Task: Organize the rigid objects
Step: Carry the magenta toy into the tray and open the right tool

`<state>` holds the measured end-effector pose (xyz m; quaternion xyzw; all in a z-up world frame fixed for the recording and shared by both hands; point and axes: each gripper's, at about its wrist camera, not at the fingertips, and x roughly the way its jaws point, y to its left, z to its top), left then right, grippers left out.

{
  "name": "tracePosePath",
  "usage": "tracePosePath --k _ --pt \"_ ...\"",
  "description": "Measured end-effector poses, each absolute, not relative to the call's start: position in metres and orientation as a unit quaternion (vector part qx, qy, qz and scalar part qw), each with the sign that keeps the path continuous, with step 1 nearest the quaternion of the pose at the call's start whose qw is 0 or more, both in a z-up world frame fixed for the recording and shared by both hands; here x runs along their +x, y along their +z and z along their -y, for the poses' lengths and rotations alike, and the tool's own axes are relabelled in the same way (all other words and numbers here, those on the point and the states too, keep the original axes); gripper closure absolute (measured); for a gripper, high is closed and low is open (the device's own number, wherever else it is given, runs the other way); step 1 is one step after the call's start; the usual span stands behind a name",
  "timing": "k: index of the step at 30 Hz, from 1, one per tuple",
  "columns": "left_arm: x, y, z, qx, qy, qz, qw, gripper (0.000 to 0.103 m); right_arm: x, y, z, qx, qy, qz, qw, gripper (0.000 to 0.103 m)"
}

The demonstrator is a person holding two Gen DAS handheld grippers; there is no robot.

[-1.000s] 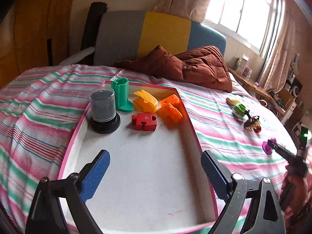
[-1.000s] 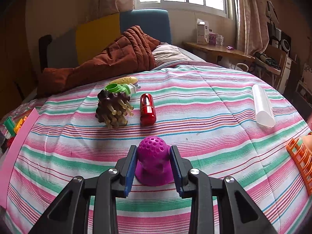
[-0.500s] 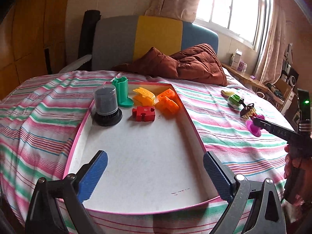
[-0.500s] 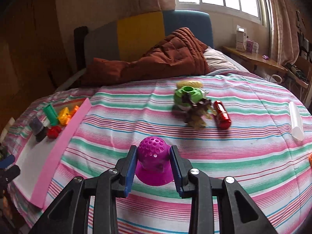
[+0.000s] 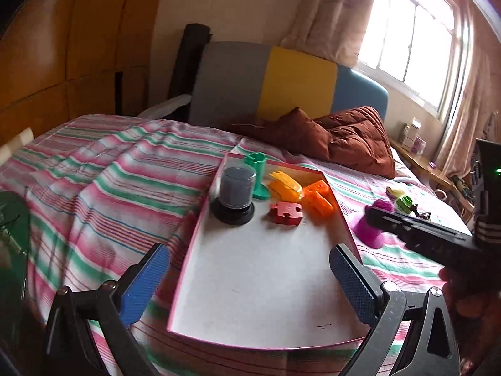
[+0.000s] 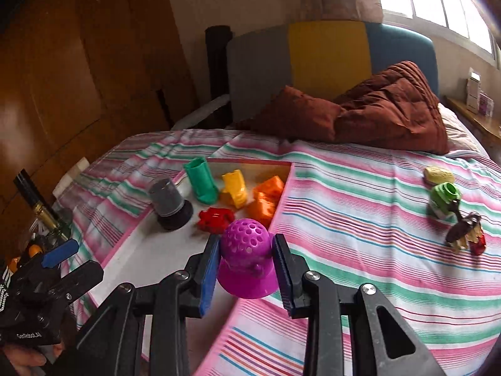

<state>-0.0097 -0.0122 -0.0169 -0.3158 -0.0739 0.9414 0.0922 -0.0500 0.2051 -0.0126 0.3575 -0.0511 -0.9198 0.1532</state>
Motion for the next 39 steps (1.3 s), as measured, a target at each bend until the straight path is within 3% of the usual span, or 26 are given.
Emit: tracePosePath --k 9,19,22,28,39 --pt "-0.001 -0.014 0.030 -0.312 0.947 0.062 0.056 0.000 -0.089 -0.033 -0.120 0.414 -0.880 0.003 0.234 0.070" --pt "0.003 -0.008 0.067 -0.283 0.953 0.091 -0.050 0.000 -0.120 -0.055 -0.083 0.464 -0.849 0.015 0.253 0.069" --pt "0.002 -0.010 0.075 -0.286 0.950 0.112 -0.056 0.000 -0.115 -0.051 -0.084 0.451 -0.854 0.028 0.257 0.064" --pt "0.001 -0.013 0.073 -0.297 0.946 0.127 -0.025 0.000 -0.087 -0.027 -0.110 0.401 -0.882 0.024 0.248 0.063" --pt "0.006 -0.018 0.020 -0.329 0.935 0.084 0.098 0.000 -0.052 -0.016 -0.186 0.391 -0.907 0.015 0.159 0.063"
